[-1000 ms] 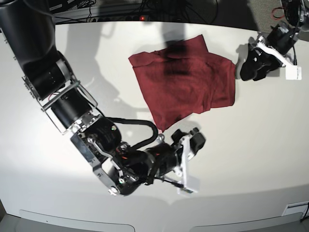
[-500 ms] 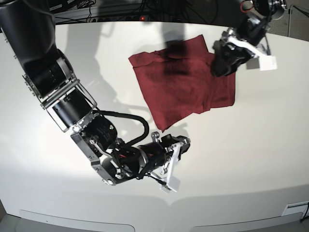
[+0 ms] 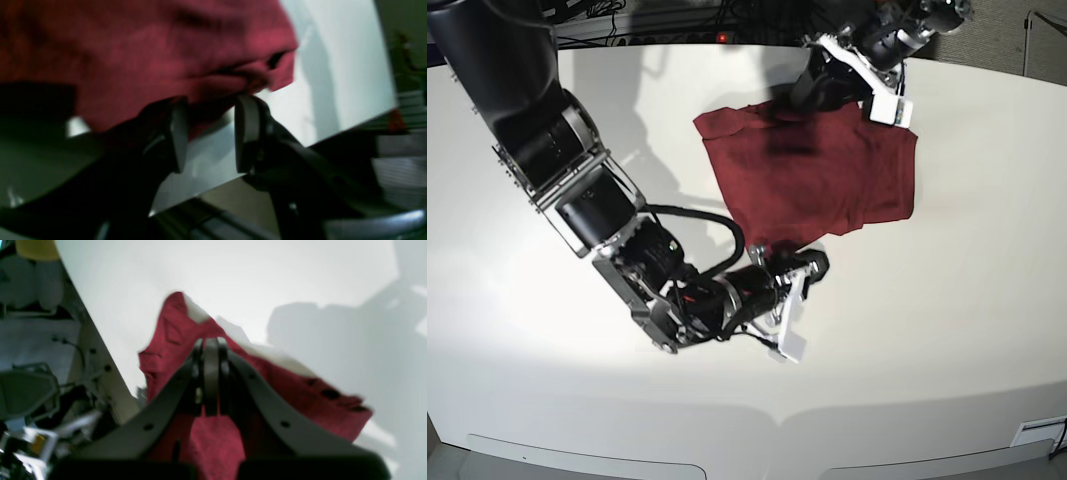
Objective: Fold the T-shirt properly
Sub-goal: 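Hold the bundle with both grippers and fold it into a square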
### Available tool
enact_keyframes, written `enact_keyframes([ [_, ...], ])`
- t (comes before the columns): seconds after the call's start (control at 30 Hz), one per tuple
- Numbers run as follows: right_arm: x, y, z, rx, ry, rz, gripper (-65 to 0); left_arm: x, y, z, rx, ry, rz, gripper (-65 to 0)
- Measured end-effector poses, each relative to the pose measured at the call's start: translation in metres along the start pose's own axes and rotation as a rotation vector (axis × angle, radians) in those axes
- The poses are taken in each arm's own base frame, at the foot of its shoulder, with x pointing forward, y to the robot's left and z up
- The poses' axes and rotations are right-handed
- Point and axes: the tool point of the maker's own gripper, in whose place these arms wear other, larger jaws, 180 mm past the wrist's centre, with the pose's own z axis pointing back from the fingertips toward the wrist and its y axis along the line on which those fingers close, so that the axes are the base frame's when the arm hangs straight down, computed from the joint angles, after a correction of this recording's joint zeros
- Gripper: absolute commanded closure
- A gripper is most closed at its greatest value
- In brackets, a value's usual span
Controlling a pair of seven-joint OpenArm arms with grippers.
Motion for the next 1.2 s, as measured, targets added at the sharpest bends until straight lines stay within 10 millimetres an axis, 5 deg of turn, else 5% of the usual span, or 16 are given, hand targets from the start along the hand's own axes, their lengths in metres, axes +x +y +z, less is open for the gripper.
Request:
enact_keyframes([
  [0.27, -0.058, -0.023, -0.008, -0.056, 0.083, -0.044, 0.0, -0.02, 0.029, 0.002, 0.139, -0.007, 0.0, -21.4],
  [0.5, -0.08, -0.05, 0.017, -0.117, 0.102, -0.084, 0.0, -0.022, 0.033, -0.008, 0.119, -0.067, 0.035, -21.4],
  [0.97, -0.124, -0.059, 0.065, -0.025, 0.13, -0.154, 0.0, 0.01, 0.055, -0.039, 0.18, -0.086, -0.076, -21.4],
  [1.2, -0.142, -0.051, 0.067, 0.032, 0.126, -0.221, 0.0, 0.037, 0.085, -0.039, 0.315, -0.108, -0.147, -21.5],
])
